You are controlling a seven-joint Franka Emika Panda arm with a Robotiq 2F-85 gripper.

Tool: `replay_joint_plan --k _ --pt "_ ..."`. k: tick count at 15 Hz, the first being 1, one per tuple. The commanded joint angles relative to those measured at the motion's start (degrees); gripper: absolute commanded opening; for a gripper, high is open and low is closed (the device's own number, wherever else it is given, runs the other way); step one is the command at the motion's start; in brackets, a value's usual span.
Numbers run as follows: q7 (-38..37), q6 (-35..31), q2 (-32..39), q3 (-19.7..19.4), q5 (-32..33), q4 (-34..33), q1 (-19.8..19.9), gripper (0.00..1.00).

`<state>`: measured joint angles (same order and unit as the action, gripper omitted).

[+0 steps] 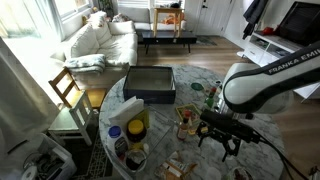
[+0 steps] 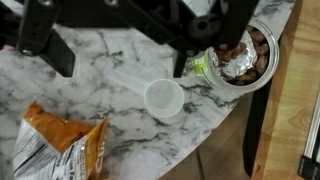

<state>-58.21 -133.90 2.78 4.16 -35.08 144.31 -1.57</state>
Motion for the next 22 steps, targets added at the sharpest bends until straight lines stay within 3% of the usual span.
replay_joint_plan --k 1,5,10,15,18,21,22 --pt "2.17 0.25 -0.45 -0.51 0.03 -0.05 -0.71 1.00" --pt "4.24 0.24 -0.96 -0.18 0.14 0.06 -1.25 1.00" --pt "10.81 4.13 -0.77 1.80 -4.64 -0.25 -3.26 1.00" --pt "0.86 4.76 -2.00 2.22 2.40 2.02 -4.77 0.99" --pt "-4.70 2.69 -2.08 2.40 5.67 3.47 -5.22 0.93" --pt "-9.90 -1.23 -1.65 2.71 7.05 4.64 -5.69 0.79" --pt "-10.80 -2.39 -1.57 2.78 6.93 5.04 -5.83 0.68"
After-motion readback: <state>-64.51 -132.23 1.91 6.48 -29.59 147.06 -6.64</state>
